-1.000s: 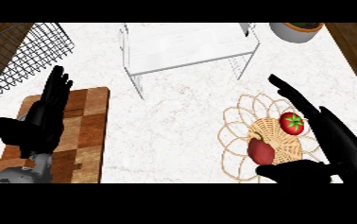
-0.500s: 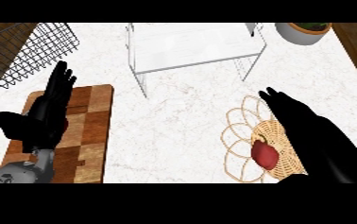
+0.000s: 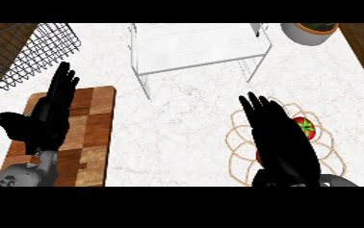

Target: Pick the bell pepper from the placemat and place it in the tiered shelf

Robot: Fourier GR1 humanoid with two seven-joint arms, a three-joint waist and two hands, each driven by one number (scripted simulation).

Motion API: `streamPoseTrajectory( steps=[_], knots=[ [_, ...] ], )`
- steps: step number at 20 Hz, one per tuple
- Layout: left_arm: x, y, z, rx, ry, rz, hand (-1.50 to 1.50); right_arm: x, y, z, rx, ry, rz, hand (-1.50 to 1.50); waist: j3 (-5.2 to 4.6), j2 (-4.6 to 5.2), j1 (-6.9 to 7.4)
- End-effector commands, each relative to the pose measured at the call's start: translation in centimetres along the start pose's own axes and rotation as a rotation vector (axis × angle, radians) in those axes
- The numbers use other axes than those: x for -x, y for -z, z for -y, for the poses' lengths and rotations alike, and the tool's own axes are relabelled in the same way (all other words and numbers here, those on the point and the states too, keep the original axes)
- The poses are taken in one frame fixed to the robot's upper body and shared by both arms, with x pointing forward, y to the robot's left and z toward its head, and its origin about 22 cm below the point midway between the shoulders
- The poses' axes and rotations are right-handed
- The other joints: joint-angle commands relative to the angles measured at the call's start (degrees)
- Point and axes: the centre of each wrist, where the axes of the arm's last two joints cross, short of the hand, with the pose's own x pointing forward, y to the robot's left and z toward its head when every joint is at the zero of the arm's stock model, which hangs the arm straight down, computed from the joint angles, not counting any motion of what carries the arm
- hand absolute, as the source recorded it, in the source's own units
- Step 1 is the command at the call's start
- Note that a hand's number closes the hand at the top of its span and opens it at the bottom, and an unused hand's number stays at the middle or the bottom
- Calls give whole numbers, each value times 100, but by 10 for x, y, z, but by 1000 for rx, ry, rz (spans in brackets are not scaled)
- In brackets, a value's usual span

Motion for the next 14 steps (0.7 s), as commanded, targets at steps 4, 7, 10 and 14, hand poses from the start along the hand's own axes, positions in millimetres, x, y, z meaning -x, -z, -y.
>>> streamPoseTrajectory(
  steps=[4, 7, 10, 14],
  knots=[
    [2, -5, -3, -5, 14, 12, 0, -1, 17, -25, -66, -255, -289, -150, 2, -14, -50],
    [3, -6, 0, -11, -2, 3, 0, 0, 29, -19, -53, -201, -314, -150, 12, 6, -66],
    [-5, 1, -5, -16, -7, -5, 0, -2, 14, -21, -49, -189, -279, -150, 17, -3, -113],
    [12, -12, -3, -16, 5, 3, 0, -8, 22, -43, -68, -189, -287, -150, 17, 8, -83]
  ],
)
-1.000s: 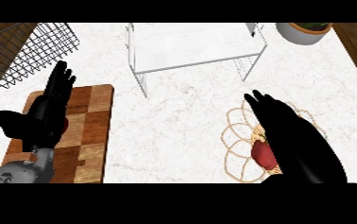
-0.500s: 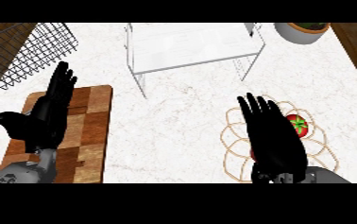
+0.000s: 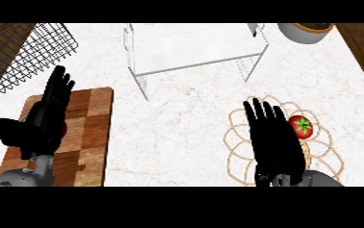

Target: Pick the bell pepper from the placemat and place it in the tiered shelf

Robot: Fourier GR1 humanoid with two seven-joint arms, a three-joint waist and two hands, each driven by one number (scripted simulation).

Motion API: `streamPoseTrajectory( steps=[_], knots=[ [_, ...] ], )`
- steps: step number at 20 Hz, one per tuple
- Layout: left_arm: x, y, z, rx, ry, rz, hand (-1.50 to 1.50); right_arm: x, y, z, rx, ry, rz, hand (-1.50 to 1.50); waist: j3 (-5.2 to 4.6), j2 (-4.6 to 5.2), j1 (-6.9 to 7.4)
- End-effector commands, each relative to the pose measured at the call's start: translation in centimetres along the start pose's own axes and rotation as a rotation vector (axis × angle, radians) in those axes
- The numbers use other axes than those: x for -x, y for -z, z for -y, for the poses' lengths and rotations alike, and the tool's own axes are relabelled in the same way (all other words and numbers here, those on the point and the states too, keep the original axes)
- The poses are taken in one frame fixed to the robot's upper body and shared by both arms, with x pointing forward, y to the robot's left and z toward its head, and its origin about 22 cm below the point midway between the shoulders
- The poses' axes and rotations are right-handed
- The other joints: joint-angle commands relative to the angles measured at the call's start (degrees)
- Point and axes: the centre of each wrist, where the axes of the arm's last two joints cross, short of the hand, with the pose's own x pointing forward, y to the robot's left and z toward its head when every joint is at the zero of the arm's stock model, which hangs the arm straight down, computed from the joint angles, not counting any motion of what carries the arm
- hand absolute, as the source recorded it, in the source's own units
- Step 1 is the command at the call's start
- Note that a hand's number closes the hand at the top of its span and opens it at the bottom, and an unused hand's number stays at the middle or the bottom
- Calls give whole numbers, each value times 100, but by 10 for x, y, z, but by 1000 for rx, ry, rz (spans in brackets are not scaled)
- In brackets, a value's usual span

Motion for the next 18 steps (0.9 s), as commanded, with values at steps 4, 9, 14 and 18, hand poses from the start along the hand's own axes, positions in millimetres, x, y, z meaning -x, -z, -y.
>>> streamPoseTrajectory(
  steps=[4, 9, 14, 18],
  knots=[
    [-9, 11, -10, 1, -11, 2, 0, 0, 11, -10, -50, -36, -163, -150, 5, 15, -20],
    [0, -2, -2, 2, -12, 1, 0, 19, 15, -26, -45, -46, -178, -150, 7, 11, -12],
    [-11, -2, 5, 4, -4, 6, 0, 17, 14, -28, -21, -24, -155, -150, 8, 11, -9],
    [-6, 12, 6, 0, 0, -9, 0, 19, 18, -31, -18, -42, -132, -150, 7, 15, -18]
  ],
)
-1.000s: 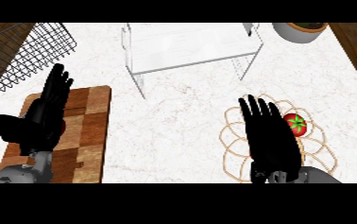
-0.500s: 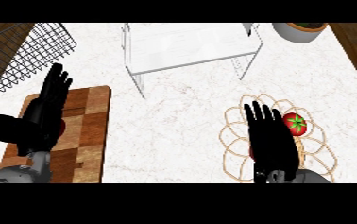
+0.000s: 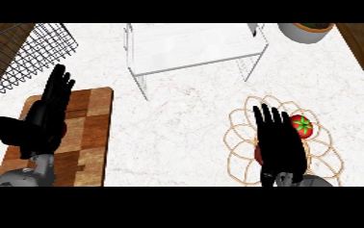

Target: Pick the bell pepper from the placemat and place it in the tiered shelf

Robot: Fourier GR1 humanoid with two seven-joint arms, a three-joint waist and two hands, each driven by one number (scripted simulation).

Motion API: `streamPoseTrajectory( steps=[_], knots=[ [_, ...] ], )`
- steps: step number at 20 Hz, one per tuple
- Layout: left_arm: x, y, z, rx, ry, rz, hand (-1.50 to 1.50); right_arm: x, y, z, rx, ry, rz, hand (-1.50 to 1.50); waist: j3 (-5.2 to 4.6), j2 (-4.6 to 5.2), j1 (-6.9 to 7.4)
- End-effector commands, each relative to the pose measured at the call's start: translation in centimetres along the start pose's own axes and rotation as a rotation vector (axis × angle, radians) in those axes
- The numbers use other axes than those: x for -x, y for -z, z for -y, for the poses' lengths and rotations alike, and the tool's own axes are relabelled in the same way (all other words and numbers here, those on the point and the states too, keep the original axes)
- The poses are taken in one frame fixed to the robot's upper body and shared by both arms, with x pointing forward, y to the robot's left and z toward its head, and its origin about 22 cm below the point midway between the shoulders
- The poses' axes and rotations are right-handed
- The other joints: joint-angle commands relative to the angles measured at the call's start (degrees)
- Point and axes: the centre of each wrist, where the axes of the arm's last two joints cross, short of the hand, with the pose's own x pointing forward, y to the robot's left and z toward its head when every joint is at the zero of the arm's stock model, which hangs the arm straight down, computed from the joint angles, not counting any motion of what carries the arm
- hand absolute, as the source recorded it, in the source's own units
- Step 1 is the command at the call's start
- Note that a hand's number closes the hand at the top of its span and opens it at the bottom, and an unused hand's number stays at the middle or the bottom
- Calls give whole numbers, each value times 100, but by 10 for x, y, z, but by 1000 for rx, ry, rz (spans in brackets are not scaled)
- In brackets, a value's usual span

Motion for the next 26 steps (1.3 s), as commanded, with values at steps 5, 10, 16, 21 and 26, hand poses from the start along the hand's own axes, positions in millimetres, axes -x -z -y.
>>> streamPoseTrajectory(
  steps=[5, 10, 16, 21, 26],
  knots=[
    [-15, 2, -7, -15, -2, 4, 0, -4, -3, -15, -39, -9, -72, -150, 0, -5, 5],
    [2, 1, -8, 9, 2, 17, 0, -2, 21, -24, -118, -24, -73, 150, -1, 1, 13],
    [7, 12, -8, 2, -21, 8, 0, 5, 26, -50, -15, -129, 11, 150, 0, 5, 9],
    [3, -4, 1, 10, 7, -2, 0, 9, 20, -35, 70, -143, 55, 150, 0, -3, 7],
    [-5, 2, 2, 20, -6, 9, 0, -116, -15, -34, 6, 109, 269, 150, 7, 30, 140]
  ],
)
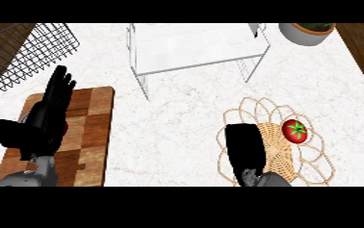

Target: Pick the bell pepper from the placemat and place it in the tiered shelf

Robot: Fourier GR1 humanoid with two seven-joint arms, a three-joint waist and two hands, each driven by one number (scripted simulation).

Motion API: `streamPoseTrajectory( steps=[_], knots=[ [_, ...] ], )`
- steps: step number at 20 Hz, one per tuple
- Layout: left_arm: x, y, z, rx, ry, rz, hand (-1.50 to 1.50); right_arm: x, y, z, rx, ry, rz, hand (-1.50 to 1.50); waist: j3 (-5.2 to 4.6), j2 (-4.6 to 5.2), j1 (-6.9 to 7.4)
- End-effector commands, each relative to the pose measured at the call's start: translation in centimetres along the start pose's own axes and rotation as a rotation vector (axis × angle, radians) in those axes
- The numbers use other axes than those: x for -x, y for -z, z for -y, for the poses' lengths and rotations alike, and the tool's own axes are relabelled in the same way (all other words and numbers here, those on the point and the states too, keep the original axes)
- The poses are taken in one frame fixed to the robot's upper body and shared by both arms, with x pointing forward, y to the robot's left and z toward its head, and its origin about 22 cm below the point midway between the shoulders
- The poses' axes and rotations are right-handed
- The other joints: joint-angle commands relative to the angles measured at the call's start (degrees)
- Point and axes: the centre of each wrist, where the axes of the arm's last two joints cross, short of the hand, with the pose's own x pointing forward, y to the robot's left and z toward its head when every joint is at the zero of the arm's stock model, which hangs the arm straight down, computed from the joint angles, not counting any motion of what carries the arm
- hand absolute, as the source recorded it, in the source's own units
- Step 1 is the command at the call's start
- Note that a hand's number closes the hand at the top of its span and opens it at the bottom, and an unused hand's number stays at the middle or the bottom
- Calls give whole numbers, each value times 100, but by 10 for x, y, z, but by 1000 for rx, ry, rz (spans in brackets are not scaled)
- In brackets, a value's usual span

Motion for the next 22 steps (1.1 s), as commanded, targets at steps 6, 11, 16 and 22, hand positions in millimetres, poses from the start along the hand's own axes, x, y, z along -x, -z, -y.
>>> streamPoseTrajectory(
  steps=[6, 11, 16, 22],
  knots=[
    [-7, 9, 6, 9, -2, 8, 0, -82, -31, 30, -23, 371, 224, 150, 76, 70, 148],
    [4, 0, 8, 18, 11, 8, 0, -88, -69, 85, 99, 569, 288, 150, 68, 24, 79],
    [7, -2, 9, -3, -11, -11, 0, -71, -85, 140, 272, 806, 246, 150, 64, 2, 7],
    [-2, -3, 8, -3, 13, -10, 0, -60, -105, 185, 448, 797, 132, 150, 63, -20, -52]
  ],
)
